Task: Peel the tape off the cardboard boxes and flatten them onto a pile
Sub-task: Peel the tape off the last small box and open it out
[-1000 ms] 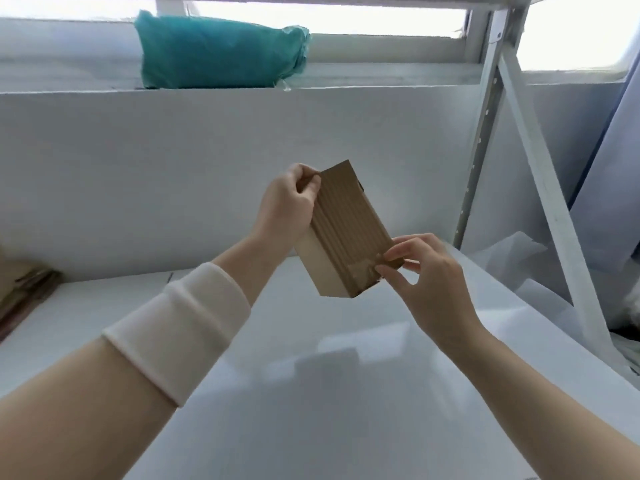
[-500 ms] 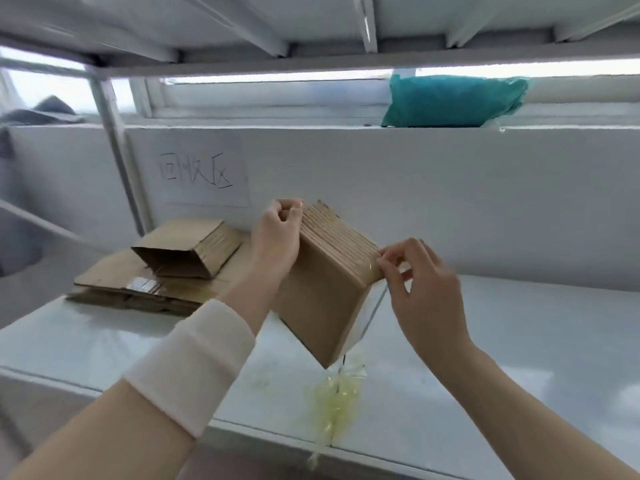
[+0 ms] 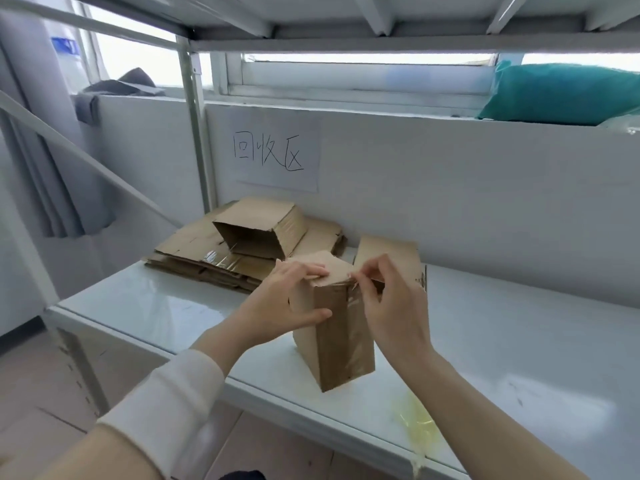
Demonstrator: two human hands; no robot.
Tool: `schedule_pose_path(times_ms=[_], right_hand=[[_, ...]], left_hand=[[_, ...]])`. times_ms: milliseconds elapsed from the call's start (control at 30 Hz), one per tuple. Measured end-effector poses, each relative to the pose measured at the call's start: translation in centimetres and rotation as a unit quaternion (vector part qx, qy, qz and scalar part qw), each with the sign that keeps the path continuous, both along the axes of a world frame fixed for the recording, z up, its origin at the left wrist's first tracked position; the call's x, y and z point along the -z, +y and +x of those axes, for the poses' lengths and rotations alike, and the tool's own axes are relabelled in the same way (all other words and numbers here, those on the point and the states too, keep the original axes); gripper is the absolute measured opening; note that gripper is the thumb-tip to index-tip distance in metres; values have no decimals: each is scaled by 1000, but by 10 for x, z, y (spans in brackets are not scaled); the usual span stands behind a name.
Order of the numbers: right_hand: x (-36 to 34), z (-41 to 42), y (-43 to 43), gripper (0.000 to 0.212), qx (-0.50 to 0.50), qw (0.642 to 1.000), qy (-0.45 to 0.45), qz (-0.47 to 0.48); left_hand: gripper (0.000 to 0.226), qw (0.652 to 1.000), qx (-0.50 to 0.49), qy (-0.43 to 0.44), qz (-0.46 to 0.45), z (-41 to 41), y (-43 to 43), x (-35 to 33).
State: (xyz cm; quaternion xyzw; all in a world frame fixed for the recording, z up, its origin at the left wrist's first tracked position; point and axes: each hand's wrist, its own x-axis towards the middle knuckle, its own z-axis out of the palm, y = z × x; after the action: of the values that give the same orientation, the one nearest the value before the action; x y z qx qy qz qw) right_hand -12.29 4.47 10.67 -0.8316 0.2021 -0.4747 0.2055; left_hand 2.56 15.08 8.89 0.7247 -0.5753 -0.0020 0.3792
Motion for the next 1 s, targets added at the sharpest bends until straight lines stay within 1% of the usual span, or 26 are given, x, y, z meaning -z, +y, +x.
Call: schedule_pose_path(times_ms=[67,133,167,200,233,267,300,333,400,433,467,533,567,600,633,667,700,733,800,833,933,1000], right_hand=[[9,1,-1,5,-59,997,8,59],[19,-2,-3,14,-105,987,-16,124],[24,-3,-4,18,-112,984,-45,130],[29,-5,-5,19,-107,986,-78,101],[34,-7,-6,14,-97,989,-103,46],[38,-8,-6,7,-89,990,-113,-3],[43,-9,-7,7,-85,989,-112,-36],[48,-11,-7,13,-86,989,-106,-56],[54,-12,-6,29,-99,989,-98,-57],[55,-13,-6,33,-108,988,-95,-56],[56,-13,-7,32,-115,987,-89,-67],[61,-15,-11,14,-117,985,-55,-114],[67,-18,-15,7,-116,983,-20,-140],[76,-23,-20,7,-116,981,28,-155],[86,-29,-24,11,-119,977,88,-151],[93,-36,-25,15,-120,974,143,-128],[96,-41,-24,20,-117,972,181,-96],[97,-44,-22,27,-114,971,198,-64],[86,-41,-15,39,-97,977,190,2],[79,-38,-11,39,-80,980,181,25],[68,-28,-7,37,-11,985,164,45],[70,-28,-8,33,17,980,181,74]], left_hand=[[56,1000,-1,9,6,5,3,11],[54,1000,3,9,6,5,2,17],[54,1000,6,6,10,4,0,18],[53,1000,10,3,17,2,-1,18],[52,1000,12,1,23,0,-3,18],[50,1000,12,2,27,-1,-5,19],[50,1000,12,0,28,-2,-6,19],[51,1000,13,-4,26,-3,-7,19],[57,1000,21,-12,19,-6,-8,21],[58,999,23,-14,18,-7,-9,21],[57,999,23,-15,20,-7,-9,23],[55,1000,19,-8,22,-6,-9,24],[54,1000,14,4,19,-4,-8,24],[52,1000,6,23,14,-1,-6,24],[51,999,-5,43,9,1,-4,22],[52,998,-15,58,10,3,-3,20],[55,998,-22,61,18,3,-2,19],[59,998,-28,52,32,1,-2,17],[65,997,-40,26,59,-6,-7,14],[63,997,-48,23,63,-10,-9,13],[43,993,-86,71,28,-9,-13,8],[35,987,-116,110,-16,0,-10,5]])
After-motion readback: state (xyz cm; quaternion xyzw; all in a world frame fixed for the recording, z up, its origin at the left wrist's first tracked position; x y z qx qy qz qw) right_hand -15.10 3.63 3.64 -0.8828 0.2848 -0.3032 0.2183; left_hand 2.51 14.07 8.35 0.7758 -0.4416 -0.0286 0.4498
